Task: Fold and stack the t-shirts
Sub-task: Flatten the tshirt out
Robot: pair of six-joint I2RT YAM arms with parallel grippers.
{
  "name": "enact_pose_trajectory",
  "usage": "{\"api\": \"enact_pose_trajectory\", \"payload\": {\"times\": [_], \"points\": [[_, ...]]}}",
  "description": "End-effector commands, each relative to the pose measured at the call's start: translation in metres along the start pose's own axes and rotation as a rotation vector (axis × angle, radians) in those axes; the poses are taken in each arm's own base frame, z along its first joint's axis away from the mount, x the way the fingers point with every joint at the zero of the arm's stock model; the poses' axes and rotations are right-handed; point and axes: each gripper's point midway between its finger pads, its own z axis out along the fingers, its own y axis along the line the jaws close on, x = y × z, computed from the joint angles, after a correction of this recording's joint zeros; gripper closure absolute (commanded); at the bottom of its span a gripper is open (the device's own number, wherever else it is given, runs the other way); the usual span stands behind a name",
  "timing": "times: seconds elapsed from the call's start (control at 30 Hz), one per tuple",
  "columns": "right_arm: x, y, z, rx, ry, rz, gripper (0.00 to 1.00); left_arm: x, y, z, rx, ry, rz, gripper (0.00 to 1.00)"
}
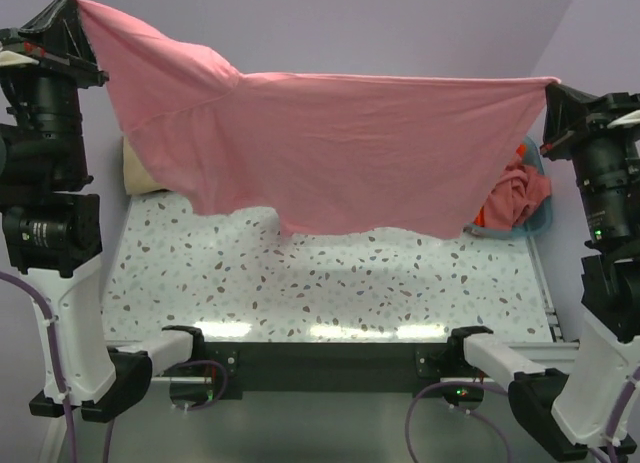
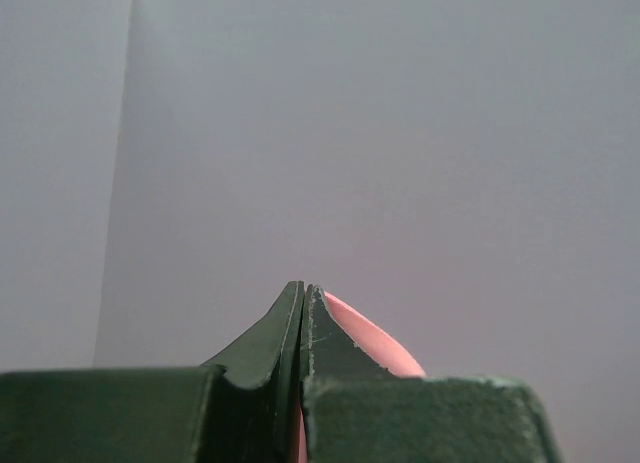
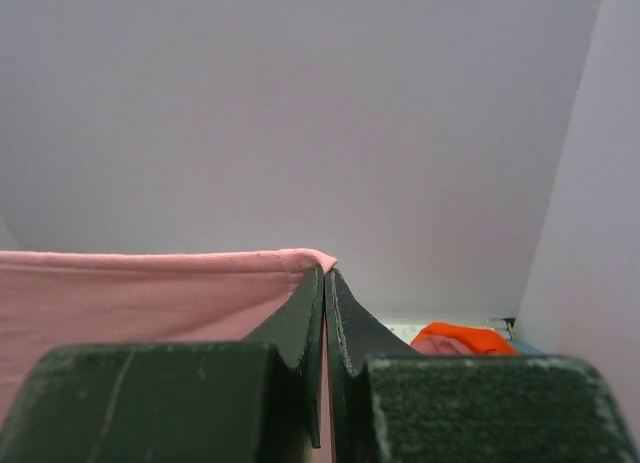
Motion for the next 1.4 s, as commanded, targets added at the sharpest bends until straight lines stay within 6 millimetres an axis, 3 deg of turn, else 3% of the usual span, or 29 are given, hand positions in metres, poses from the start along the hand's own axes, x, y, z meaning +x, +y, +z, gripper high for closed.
{"api": "enact_pose_trajectory", "payload": {"times": [0.0,0.07,0.13,0.23,0.27,0.33,0.37,0.43,0.53,0.57,0.6,0.63,0.67,0.7,0.73,0.77,0.8,0.83,0.9,0.93,0.97,1.0,1.03,1.07,1.1,1.13,1.17,1.23,1.37], "points": [[-0.011,0.0,-0.003,-0.001,-0.018,-0.011,1.0,-0.033,-0.015,-0.004,0.072,-0.084,-0.033,1.0],[-0.011,-0.003,-0.002,0.018,-0.006,-0.011,1.0,-0.029,-0.023,-0.001,0.114,-0.079,-0.048,1.0],[-0.005,-0.007,0.002,0.042,0.017,-0.014,1.0,-0.006,-0.027,0.007,0.137,-0.036,-0.063,1.0],[0.026,-0.011,0.021,0.058,0.085,-0.015,1.0,0.052,-0.031,0.025,0.175,0.077,-0.077,1.0],[0.055,-0.013,0.032,0.063,0.148,-0.014,1.0,0.076,-0.034,0.032,0.199,0.119,-0.084,1.0],[0.077,-0.013,0.047,0.061,0.169,-0.001,1.0,0.125,-0.033,0.039,0.218,0.207,-0.087,1.0],[0.115,-0.016,0.057,0.073,0.244,-0.003,1.0,0.153,-0.036,0.046,0.247,0.246,-0.091,1.0],[0.156,-0.021,0.075,0.088,0.315,-0.007,1.0,0.21,-0.031,0.048,0.26,0.34,-0.083,1.0],[0.236,-0.025,0.114,0.095,0.419,-0.002,1.0,0.301,-0.026,0.063,0.304,0.437,-0.074,1.0],[0.264,-0.027,0.12,0.103,0.462,0.007,1.0,0.355,-0.019,0.071,0.298,0.495,-0.073,1.0],[0.282,-0.03,0.129,0.116,0.482,0.008,1.0,0.377,-0.016,0.078,0.297,0.511,-0.061,1.0],[0.317,-0.035,0.148,0.135,0.532,0.004,1.0,0.404,-0.011,0.083,0.285,0.539,-0.062,0.9],[0.332,-0.04,0.156,0.159,0.555,0.006,1.0,0.455,0.005,0.096,0.232,0.591,-0.043,0.77],[0.352,-0.048,0.166,0.195,0.586,-0.006,1.0,0.48,0.014,0.103,0.195,0.619,-0.022,0.33],[0.378,-0.052,0.182,0.209,0.639,-0.012,1.0,0.513,0.033,0.101,0.112,0.7,0.002,0.08],[0.395,-0.054,0.189,0.22,0.68,-0.008,0.93,0.544,0.041,0.115,0.079,0.716,0.013,0.0],[0.404,-0.054,0.196,0.214,0.708,-0.004,0.67,0.556,0.047,0.117,0.055,0.732,0.006,0.0],[0.415,-0.055,0.205,0.222,0.75,-0.006,0.53,0.57,0.055,0.115,0.018,0.751,0.01,0.0],[0.413,-0.052,0.211,0.225,0.748,0.013,0.26,0.565,0.052,0.114,0.008,0.745,-0.004,0.0],[0.412,-0.05,0.212,0.219,0.746,0.025,0.22,0.54,0.045,0.121,0.014,0.702,-0.011,0.0],[0.405,-0.049,0.21,0.212,0.73,0.036,0.2,0.556,0.045,0.1,0.011,0.759,-0.009,0.0],[0.401,-0.044,0.209,0.196,0.721,0.04,0.18,0.554,0.044,0.092,0.013,0.772,-0.008,0.0],[0.407,-0.04,0.203,0.179,0.738,0.045,0.18,0.528,0.034,0.092,0.034,0.741,-0.01,0.0],[0.401,-0.036,0.198,0.161,0.736,0.034,0.18,0.548,0.035,0.061,0.029,0.818,0.001,0.0],[0.404,-0.027,0.193,0.139,0.754,0.029,0.18,0.547,0.033,0.048,0.033,0.836,0.012,0.0],[0.415,-0.024,0.18,0.129,0.802,0.023,0.18,0.522,0.024,0.044,0.048,0.811,0.012,0.0],[0.419,-0.014,0.172,0.094,0.827,0.029,0.18,0.541,0.022,0.011,0.053,0.89,0.018,0.0],[0.433,0.009,0.146,0.031,0.889,0.037,0.18,0.526,0.015,-0.008,0.048,0.904,0.024,0.0],[0.467,0.066,0.096,-0.128,1.012,0.084,0.18,0.544,0.003,-0.08,0.053,1.087,0.041,0.0]]}}
